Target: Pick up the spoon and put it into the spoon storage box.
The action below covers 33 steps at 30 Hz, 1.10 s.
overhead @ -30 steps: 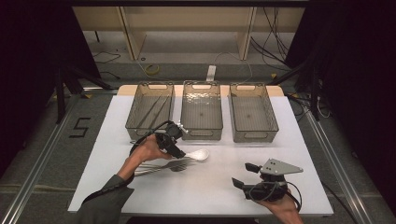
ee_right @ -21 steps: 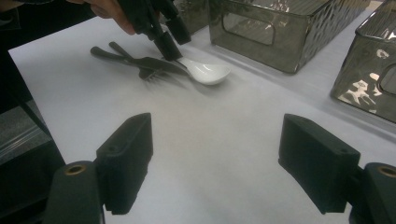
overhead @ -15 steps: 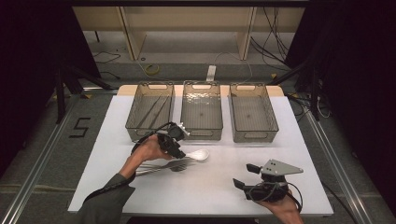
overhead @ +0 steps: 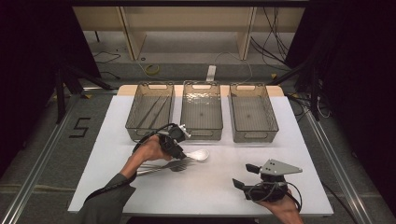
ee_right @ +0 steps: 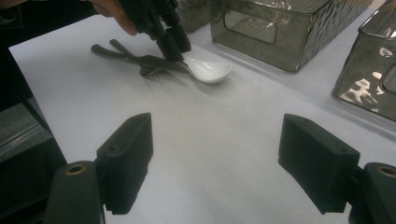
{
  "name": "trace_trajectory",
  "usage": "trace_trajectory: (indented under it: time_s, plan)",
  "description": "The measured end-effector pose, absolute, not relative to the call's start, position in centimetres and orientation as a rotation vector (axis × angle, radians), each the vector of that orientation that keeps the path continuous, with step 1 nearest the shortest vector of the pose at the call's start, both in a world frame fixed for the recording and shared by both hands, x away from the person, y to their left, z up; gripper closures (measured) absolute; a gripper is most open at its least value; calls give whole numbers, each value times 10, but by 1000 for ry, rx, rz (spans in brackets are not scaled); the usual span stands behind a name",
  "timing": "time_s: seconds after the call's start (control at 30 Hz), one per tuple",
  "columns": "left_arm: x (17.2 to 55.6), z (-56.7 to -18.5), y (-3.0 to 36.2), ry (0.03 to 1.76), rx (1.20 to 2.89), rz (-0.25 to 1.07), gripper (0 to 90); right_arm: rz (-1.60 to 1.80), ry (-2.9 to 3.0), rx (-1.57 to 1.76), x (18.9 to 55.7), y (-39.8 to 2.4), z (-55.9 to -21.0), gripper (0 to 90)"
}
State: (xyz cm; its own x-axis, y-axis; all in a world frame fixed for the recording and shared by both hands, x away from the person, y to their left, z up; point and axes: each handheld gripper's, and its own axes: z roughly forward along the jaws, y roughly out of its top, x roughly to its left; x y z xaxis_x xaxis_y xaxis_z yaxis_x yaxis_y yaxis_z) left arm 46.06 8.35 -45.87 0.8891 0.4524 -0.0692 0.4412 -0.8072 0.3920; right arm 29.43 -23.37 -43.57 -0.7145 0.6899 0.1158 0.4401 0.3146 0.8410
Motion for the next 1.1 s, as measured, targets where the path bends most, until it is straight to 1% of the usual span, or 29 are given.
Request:
trace_trajectory:
  time_s: [0.1, 0.43, 0.53, 0.7, 0.73, 0.83, 0.9, 0.93, 1.1]
  plan:
    - [462, -458, 82, 626, 2673, 36, 652, 1351, 2318, 1024, 294, -233, -436, 272]
    - [464, -459, 81, 609, 2675, 17, 650, 1346, 2323, 1023, 295, -232, -437, 272]
    - [466, -461, 85, 604, 2636, -17, 659, 1346, 2325, 1025, 295, -232, -437, 273]
    - [464, -458, 82, 576, 2656, 4, 699, 1340, 2329, 1026, 296, -231, -437, 273]
    - [463, -459, 82, 581, 2655, 4, 696, 1341, 2330, 1022, 296, -231, -437, 273]
    - [463, -460, 79, 579, 2683, 19, 649, 1341, 2330, 1022, 297, -230, -437, 273]
    - [462, -461, 76, 587, 2710, 42, 642, 1349, 2325, 1025, 297, -230, -437, 274]
    - [462, -464, 75, 596, 2729, 68, 674, 1347, 2324, 1026, 296, -230, -437, 273]
    - [462, -462, 75, 584, 2737, 62, 720, 1353, 2321, 1023, 297, -231, -437, 275]
